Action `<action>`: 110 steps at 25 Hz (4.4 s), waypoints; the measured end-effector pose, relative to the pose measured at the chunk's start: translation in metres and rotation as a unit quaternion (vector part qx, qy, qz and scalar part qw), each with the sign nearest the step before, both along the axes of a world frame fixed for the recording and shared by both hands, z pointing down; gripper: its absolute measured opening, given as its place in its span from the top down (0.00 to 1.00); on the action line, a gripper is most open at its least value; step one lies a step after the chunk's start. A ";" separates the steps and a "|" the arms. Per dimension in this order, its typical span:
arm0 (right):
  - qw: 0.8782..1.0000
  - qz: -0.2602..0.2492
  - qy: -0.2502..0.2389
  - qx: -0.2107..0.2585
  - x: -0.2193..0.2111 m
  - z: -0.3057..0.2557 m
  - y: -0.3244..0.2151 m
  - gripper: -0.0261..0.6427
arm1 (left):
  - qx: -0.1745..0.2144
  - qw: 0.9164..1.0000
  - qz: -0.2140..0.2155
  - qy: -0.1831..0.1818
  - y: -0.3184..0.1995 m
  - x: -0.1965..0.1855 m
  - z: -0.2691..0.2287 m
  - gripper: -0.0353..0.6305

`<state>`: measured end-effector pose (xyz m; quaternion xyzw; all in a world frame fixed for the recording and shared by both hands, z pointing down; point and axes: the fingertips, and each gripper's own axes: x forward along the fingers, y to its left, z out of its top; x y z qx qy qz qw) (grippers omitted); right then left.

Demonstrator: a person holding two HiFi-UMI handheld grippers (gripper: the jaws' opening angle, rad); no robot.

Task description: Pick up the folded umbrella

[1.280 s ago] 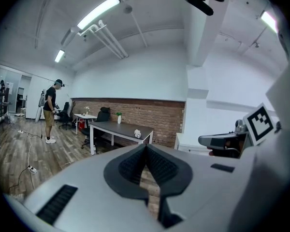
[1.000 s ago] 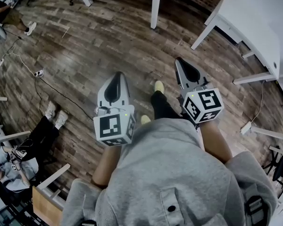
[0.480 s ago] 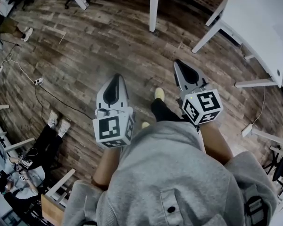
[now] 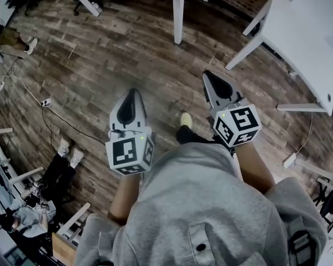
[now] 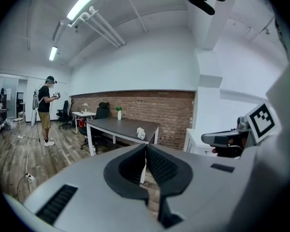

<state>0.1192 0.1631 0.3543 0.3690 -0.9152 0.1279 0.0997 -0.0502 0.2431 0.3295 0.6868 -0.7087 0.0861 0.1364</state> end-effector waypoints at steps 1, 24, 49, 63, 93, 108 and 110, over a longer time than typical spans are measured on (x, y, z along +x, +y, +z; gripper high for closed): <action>1.000 -0.001 -0.001 0.000 0.002 0.000 -0.007 0.92 | 0.000 1.000 -0.001 -0.001 -0.007 0.002 0.000 0.93; 1.000 -0.008 -0.028 0.013 0.037 -0.003 -0.099 0.92 | 0.005 1.000 0.013 -0.016 -0.090 0.051 -0.003 0.93; 1.000 -0.013 -0.003 0.013 -0.004 0.010 -0.164 0.92 | 0.005 1.000 0.012 0.004 -0.167 0.007 0.013 0.93; 1.000 0.010 0.023 0.002 -0.050 0.015 -0.271 0.92 | -0.001 0.999 0.033 0.020 -0.285 -0.050 0.013 0.93; 0.996 0.052 0.065 0.004 -0.160 0.030 -0.416 0.92 | -0.018 0.997 0.069 0.037 -0.427 -0.173 0.035 0.93; 0.995 0.060 0.081 -0.003 -0.176 0.036 -0.432 0.92 | -0.022 0.997 0.046 0.057 -0.429 -0.200 0.042 0.93; 0.995 0.062 0.079 -0.003 -0.178 0.037 -0.438 0.92 | -0.021 0.997 0.046 0.057 -0.434 -0.202 0.042 0.93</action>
